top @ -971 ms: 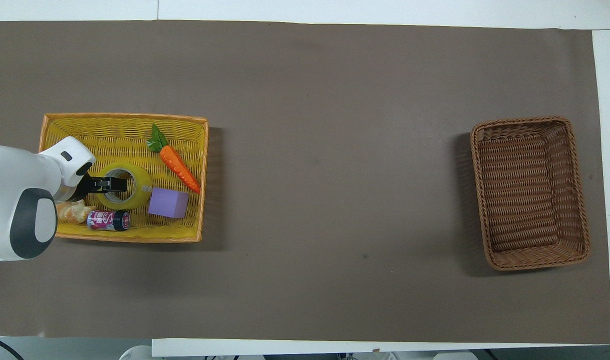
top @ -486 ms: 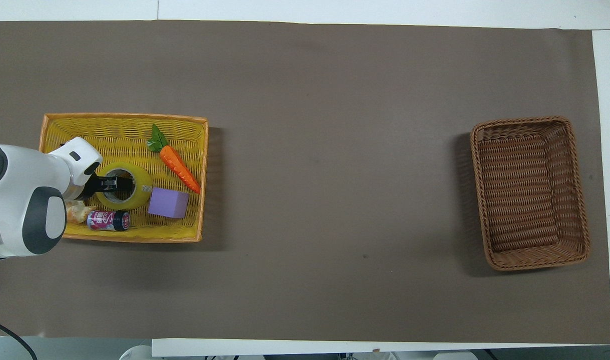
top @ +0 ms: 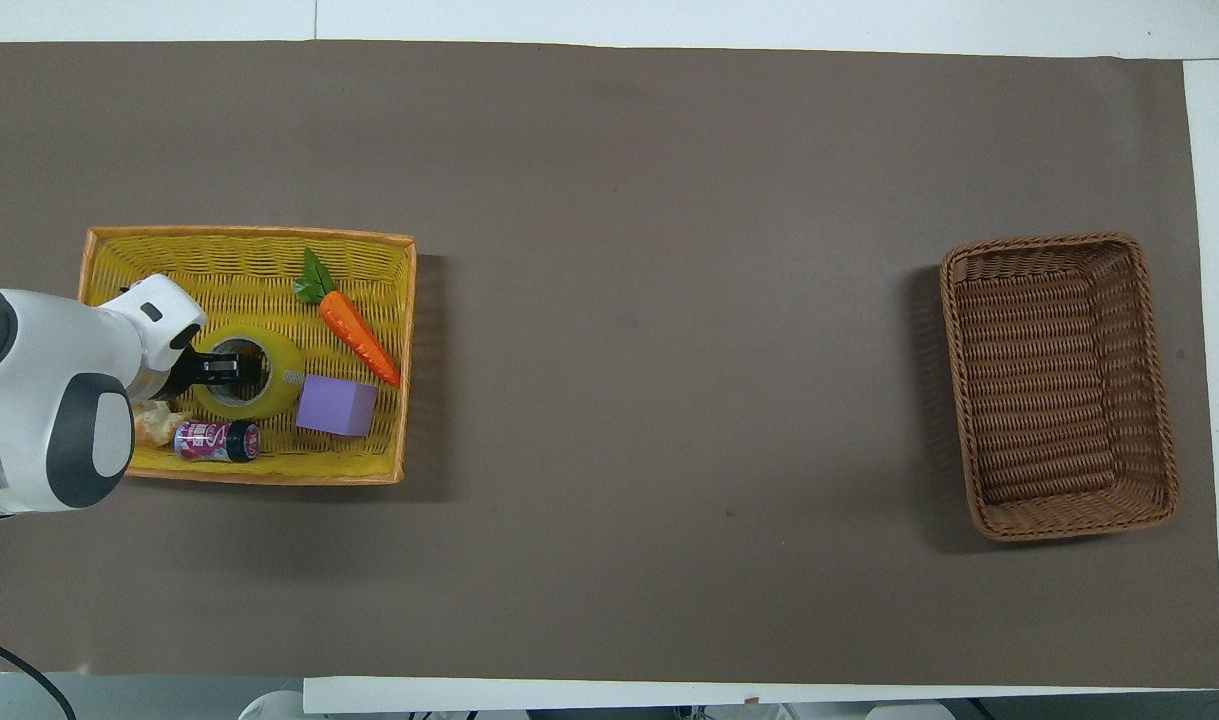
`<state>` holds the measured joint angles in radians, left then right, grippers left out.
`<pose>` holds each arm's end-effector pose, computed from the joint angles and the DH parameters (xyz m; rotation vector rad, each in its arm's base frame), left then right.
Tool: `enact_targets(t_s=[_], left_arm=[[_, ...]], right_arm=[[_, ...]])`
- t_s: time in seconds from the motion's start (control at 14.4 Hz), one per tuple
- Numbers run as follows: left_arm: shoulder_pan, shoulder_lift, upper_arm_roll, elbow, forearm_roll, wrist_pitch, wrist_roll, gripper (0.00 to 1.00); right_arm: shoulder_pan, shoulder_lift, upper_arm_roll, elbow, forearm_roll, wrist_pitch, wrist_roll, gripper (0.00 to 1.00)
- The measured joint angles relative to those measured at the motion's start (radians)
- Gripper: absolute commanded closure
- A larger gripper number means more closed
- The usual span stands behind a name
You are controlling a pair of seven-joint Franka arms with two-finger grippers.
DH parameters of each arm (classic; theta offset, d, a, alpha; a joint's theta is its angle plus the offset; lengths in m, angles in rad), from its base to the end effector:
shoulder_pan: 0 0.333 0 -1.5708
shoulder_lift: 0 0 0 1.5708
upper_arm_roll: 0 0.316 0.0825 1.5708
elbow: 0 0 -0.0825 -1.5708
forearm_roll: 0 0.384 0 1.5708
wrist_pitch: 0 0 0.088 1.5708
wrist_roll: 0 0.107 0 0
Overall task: Move tape to another basket
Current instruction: 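Grasp the yellow tape roll rim with the left gripper, then lift the tape roll out and carry it toward the table center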
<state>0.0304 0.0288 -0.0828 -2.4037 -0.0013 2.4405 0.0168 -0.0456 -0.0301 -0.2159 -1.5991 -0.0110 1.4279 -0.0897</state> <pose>0.4924 -0.0259 0.3025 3.1364 -0.1069 0.0126 0.5103 -0.1398 0.6158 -3.1021 0.2675 0.2190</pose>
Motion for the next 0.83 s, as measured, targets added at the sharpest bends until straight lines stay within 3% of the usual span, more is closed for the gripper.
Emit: enact_targets(t_s=[0.42, 0.83], left_arm=[[-0.005, 0.0, -0.003, 0.029, -0.003, -0.028, 0.001, 1.0], [-0.074, 0.016, -0.004, 0.326, -0.032, -0.306, -0.002, 1.0]], right_arm=[[0.0, 0.0, 0.0, 0.0, 0.0, 0.0, 0.0, 0.01], [0.0, 0.0, 0.0, 0.0, 0.0, 0.0, 0.0, 0.01]])
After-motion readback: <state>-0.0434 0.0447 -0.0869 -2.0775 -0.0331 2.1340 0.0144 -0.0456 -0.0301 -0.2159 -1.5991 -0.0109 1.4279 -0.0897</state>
